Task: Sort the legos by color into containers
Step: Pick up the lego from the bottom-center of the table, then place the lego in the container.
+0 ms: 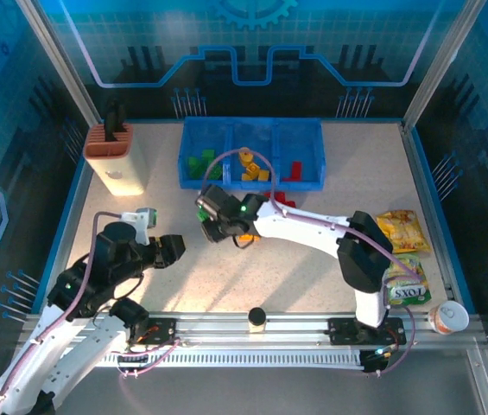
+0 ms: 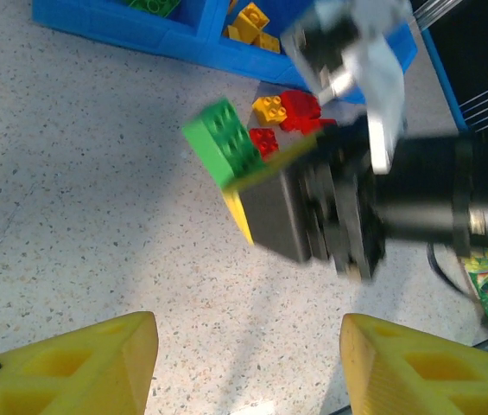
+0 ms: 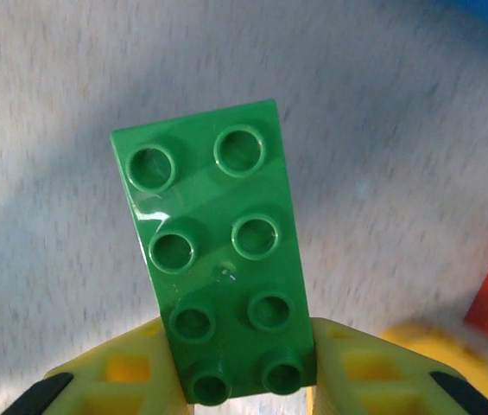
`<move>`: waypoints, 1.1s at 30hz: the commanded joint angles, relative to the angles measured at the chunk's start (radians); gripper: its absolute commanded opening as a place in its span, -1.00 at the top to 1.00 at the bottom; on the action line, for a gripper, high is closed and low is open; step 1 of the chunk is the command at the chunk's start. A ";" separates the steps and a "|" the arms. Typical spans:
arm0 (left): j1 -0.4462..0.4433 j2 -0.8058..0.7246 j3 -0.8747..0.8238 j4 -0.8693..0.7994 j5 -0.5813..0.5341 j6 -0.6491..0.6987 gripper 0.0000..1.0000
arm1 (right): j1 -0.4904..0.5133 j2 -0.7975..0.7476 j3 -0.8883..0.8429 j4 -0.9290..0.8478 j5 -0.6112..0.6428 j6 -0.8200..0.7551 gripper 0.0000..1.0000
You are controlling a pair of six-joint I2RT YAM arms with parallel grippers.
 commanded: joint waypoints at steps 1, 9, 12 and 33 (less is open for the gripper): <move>-0.006 -0.021 -0.009 -0.015 -0.018 0.019 -0.17 | -0.054 0.101 0.147 -0.083 0.014 -0.045 0.40; -0.005 -0.027 -0.012 -0.008 -0.009 0.017 -0.17 | -0.169 0.375 0.580 -0.191 0.005 -0.096 0.38; -0.006 -0.029 -0.014 -0.003 -0.005 0.018 -0.17 | -0.190 0.467 0.715 -0.228 0.007 -0.114 0.37; -0.007 -0.038 -0.020 0.002 0.000 0.016 -0.17 | -0.241 0.634 0.943 -0.141 -0.013 -0.082 0.03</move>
